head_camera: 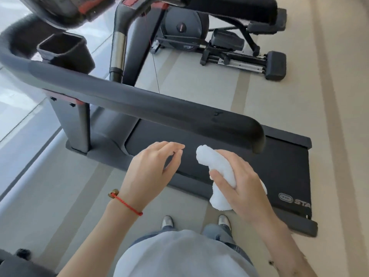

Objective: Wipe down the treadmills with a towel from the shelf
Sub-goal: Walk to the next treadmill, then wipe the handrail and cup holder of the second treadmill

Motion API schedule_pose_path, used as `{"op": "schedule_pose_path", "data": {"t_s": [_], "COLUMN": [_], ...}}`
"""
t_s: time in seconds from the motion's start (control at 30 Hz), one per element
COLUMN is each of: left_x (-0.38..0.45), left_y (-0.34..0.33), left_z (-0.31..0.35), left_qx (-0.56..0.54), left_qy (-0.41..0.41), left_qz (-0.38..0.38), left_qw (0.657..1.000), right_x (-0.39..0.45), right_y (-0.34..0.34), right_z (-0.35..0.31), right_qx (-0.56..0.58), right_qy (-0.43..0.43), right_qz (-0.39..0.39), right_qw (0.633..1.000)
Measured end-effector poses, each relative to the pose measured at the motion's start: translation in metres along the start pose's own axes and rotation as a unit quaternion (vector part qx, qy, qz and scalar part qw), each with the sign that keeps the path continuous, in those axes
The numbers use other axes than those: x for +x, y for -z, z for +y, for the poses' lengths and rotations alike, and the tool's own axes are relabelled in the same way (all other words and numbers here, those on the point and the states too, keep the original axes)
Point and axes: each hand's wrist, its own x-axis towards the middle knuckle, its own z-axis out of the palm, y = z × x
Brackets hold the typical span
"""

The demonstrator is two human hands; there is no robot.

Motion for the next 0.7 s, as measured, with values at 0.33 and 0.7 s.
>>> {"op": "schedule_pose_path", "data": {"t_s": [0.33, 0.7], "left_x": [0.025, 0.070], "left_y": [0.030, 0.036], "left_z": [-0.024, -0.018], "left_qx": [-0.035, -0.041], "left_qy": [-0.107, -0.162], "left_qz": [-0.031, -0.002], "left_qw": [0.993, 0.986], "right_x": [-0.012, 0.045], "right_y": [-0.022, 0.038], "right_z": [-0.044, -0.047], "right_qx": [-0.013, -0.093], "right_qy": [-0.035, 0.013], "right_qz": [0.123, 0.255], "right_qw": [0.992, 0.962]}}
